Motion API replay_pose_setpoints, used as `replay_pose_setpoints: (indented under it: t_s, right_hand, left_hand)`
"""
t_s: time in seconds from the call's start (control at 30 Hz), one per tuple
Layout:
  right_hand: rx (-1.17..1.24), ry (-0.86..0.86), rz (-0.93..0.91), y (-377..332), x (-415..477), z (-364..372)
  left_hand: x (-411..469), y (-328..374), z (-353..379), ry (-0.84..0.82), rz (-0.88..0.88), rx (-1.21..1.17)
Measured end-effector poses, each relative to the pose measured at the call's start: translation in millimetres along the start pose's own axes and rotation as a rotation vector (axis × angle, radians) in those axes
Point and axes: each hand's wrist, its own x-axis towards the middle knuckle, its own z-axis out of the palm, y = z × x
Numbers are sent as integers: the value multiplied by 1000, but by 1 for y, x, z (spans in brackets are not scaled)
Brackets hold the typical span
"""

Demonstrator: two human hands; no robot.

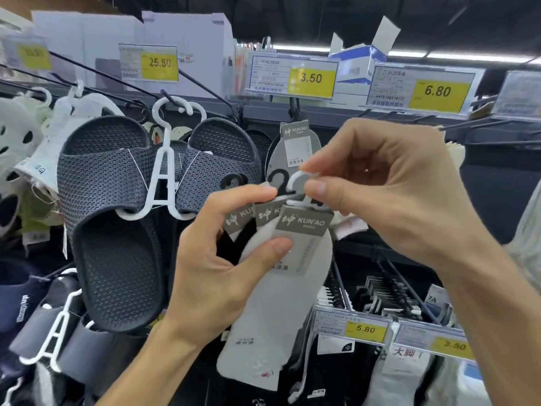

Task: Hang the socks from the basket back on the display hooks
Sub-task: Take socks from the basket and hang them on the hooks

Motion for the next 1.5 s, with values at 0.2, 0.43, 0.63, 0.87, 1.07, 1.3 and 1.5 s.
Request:
replay_pose_setpoints:
  t_s: [0.2, 0.43, 0.63, 0.87, 1.07, 1.3, 1.5]
  right_hand:
    - [-14, 171, -2, 4, -5, 13]
    - [-49, 145, -32, 5, -2, 9]
    - [17, 361, -32, 16, -10, 31]
    - [18, 356, 7, 32, -6, 37]
    - [77, 205, 106, 52, -2, 20]
    - [44, 216, 165, 66, 0, 19]
    - [102, 209, 120, 67, 3, 18]
  left_hand:
    - [6, 0, 2, 0, -36, -18]
    - [11, 1, -1, -66, -55, 8]
    - [15, 0, -2, -81, -47, 14]
    - [12, -11, 0, -76, -94, -8]
    - [21, -18, 7, -42, -162, -78]
    - [22, -28, 10, -51, -275, -167]
    - [29, -27, 8, -51, -266, -104]
